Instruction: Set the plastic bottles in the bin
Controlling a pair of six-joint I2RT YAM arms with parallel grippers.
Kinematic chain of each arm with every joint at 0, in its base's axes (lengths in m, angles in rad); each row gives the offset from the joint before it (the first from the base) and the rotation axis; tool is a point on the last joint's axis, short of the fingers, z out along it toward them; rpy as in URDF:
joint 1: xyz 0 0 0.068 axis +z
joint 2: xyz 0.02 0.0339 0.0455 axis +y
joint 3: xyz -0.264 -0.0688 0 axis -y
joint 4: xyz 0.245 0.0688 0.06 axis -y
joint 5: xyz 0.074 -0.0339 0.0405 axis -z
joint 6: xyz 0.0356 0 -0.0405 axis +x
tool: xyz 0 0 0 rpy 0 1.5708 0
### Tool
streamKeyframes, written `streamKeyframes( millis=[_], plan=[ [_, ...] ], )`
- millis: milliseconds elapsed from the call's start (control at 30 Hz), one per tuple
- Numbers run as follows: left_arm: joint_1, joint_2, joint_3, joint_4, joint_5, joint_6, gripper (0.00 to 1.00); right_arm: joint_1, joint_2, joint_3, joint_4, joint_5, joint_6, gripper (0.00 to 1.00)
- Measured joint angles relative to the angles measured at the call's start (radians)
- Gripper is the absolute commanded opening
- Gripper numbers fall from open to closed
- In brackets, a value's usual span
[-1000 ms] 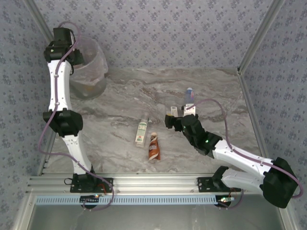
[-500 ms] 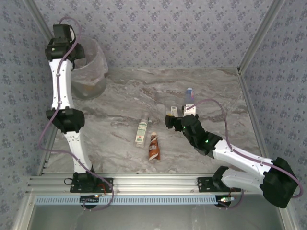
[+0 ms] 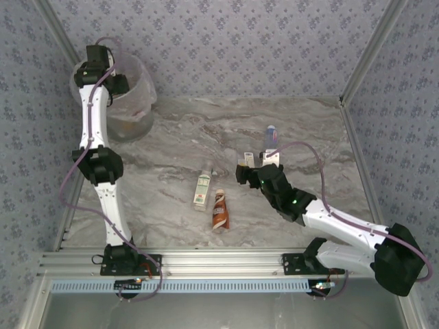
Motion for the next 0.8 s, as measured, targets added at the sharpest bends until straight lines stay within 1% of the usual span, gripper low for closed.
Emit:
streamKeyframes(
  millis=[33,133,333,433,533,667,800],
  plan=[
    [0.0,0.0,0.002,-0.005,0.013,-0.006,0.71,0.0,0.002,0.0,0.0,0.0,0.0,0.99],
    [0.005,-0.002,0.013,-0.012,0.053,-0.026,0.8,0.0,0.007,0.0,0.0,0.0,0.003,0.99],
    [0.003,-0.075,0.014,-0.014,0.168,-0.066,0.88,0.0,0.016,0.0,0.0,0.0,0.003,0.99],
    [-0.009,-0.14,0.014,-0.013,0.209,-0.084,0.98,0.0,0.016,0.0,-0.001,0.001,0.004,0.99],
    [-0.034,-0.206,0.002,-0.008,0.229,-0.093,0.99,0.0,0.015,0.0,-0.01,0.006,0.004,0.99],
    [-0.086,-0.317,-0.12,0.043,0.235,-0.097,0.99,0.0,0.008,0.0,-0.034,0.02,0.009,0.99],
    [-0.162,-0.453,-0.381,0.145,0.211,-0.091,0.99,-0.003,-0.018,-0.005,-0.045,0.037,0.026,0.99]
  ],
)
